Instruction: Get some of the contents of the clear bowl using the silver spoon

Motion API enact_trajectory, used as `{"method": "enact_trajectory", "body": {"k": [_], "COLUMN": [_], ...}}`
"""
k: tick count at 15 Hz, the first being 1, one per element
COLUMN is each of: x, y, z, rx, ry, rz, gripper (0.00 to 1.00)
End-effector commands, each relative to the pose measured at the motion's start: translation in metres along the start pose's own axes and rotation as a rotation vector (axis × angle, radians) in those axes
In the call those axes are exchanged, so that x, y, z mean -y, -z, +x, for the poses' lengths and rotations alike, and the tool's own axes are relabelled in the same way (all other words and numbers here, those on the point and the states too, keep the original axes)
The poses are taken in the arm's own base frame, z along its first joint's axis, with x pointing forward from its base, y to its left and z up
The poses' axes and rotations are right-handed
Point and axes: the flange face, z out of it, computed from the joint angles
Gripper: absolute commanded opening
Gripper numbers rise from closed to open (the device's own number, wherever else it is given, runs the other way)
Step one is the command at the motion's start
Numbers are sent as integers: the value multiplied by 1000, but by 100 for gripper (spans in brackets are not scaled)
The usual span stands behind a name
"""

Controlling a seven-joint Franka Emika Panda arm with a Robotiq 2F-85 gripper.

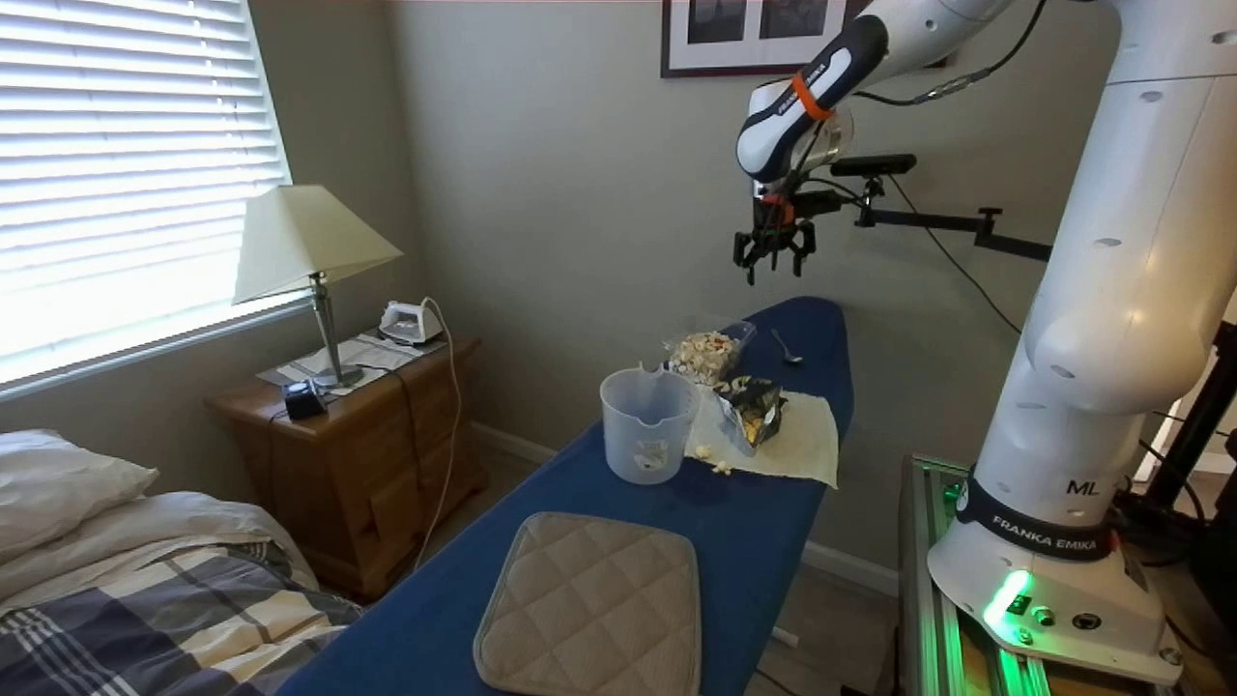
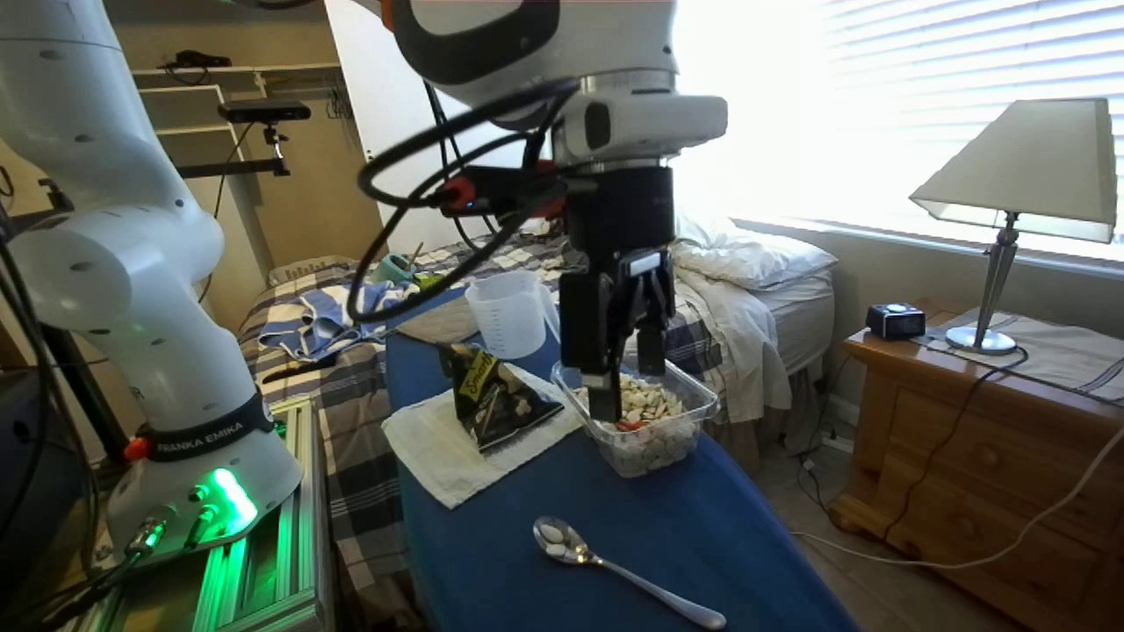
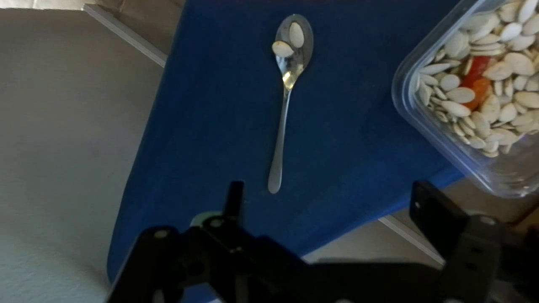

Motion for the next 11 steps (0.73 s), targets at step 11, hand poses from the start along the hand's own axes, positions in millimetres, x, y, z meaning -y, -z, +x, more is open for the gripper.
{"method": "enact_trajectory", "body": {"k": [11], "x": [5], "y": [29], "z": [-4], "rx": [-35], "ry": [13], "rz": [37], "gripper": [100]}}
